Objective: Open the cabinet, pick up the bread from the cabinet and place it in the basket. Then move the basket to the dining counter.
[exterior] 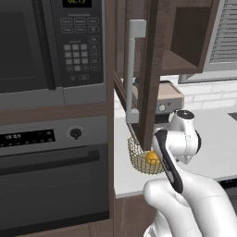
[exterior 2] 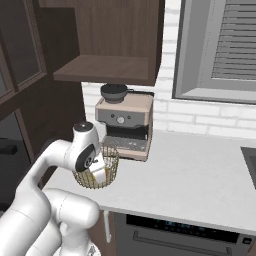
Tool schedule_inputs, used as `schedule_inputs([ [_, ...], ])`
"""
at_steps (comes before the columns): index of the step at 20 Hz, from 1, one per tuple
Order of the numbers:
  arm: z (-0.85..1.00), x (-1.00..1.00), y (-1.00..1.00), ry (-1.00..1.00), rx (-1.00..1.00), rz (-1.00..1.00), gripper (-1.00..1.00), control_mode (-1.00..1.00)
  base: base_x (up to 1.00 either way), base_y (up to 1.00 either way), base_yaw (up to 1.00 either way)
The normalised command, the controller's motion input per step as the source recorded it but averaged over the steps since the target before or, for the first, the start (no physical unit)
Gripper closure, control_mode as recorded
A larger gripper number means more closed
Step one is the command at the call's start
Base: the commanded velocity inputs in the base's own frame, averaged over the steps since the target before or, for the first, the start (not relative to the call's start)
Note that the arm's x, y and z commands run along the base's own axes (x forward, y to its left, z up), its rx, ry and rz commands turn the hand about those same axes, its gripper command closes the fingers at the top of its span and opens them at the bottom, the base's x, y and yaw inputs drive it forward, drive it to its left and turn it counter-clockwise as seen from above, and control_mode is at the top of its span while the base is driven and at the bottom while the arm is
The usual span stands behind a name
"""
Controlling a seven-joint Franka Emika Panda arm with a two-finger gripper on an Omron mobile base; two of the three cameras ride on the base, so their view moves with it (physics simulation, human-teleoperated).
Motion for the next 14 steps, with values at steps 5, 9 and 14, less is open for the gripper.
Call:
schedule_inputs([
  [5,-0.28,0.04,0.00,0.00,0.00,0.00,-1.00,-1.00,0.00,0.00,0.00],
  [9,-0.13,0.09,0.00,0.00,0.00,0.00,-1.00,-1.00,0.00,0.00,0.00],
  [14,-0.13,0.07,0.00,0.01,0.00,0.00,-1.00,-1.00,0.00,0.00,0.00],
])
